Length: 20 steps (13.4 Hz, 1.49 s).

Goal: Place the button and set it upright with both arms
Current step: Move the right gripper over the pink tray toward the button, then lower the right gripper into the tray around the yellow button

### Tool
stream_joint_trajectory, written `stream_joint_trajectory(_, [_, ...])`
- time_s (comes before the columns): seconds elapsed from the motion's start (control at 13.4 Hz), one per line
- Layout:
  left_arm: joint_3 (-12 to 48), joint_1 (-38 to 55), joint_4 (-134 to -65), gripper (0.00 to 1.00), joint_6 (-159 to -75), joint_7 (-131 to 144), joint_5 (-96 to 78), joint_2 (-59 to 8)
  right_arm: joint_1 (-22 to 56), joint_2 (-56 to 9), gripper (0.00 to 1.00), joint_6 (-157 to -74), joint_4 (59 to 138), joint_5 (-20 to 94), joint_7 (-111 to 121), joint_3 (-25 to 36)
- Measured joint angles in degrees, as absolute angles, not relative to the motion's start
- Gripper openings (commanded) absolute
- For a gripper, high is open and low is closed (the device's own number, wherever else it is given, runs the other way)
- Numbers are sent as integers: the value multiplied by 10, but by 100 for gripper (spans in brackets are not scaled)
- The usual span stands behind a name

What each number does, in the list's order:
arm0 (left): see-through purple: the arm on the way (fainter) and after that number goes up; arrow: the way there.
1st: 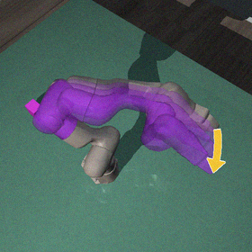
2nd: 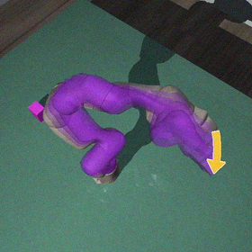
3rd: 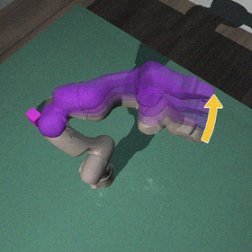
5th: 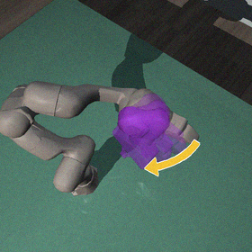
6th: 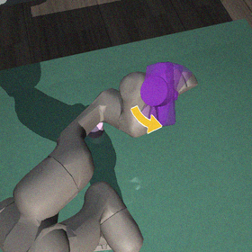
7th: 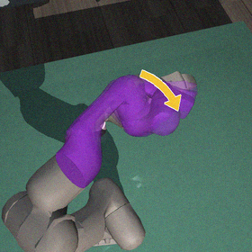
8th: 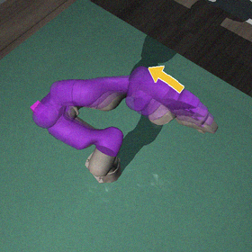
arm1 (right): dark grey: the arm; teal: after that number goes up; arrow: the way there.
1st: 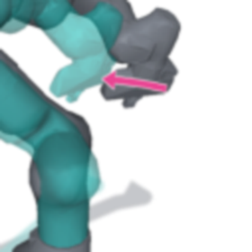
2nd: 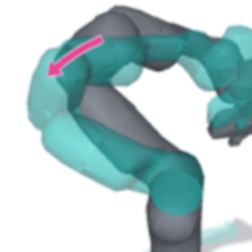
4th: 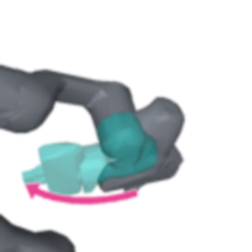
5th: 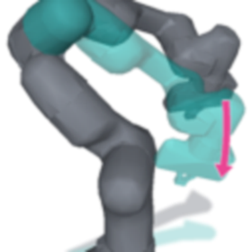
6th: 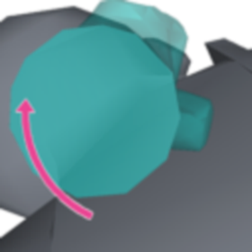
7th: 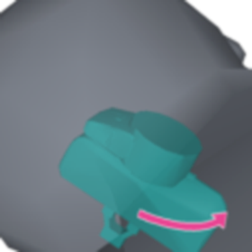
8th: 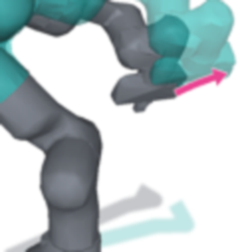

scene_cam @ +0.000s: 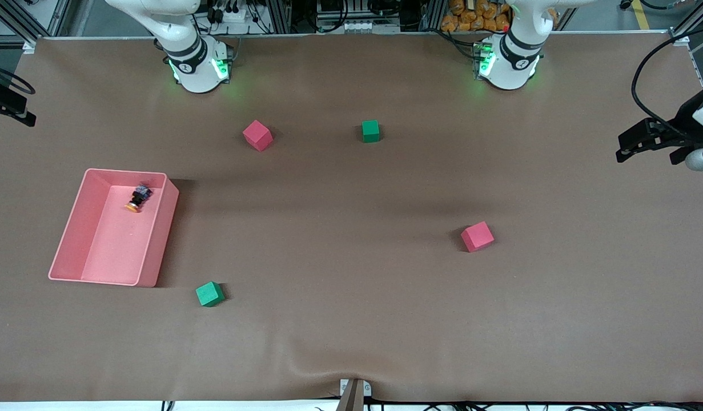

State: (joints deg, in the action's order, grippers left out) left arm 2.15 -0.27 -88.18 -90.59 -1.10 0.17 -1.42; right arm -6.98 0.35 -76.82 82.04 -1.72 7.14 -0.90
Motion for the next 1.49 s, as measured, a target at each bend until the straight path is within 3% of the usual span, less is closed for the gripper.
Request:
stream_joint_trajectory(0.3, [21, -3, -882, 100, -904, -11, 1, -17, -70, 1, 100, -790, 873, -58, 72, -8])
stream_joint_trajectory(0.82, [21, -5, -882, 100, -900, -23, 1, -17, -93, -7, 100, -931, 1027, -74, 84, -5])
stream_joint_trajectory(1.27, [21, -5, -882, 100, -893, -24, 1, -18, -120, -20, 100, -1135, 1205, -80, 91, -2])
stream_joint_trajectory(1.49, [21, -5, -882, 100, -891, -24, 1, -18, -148, -47, 100, -1225, 1256, -81, 134, -2])
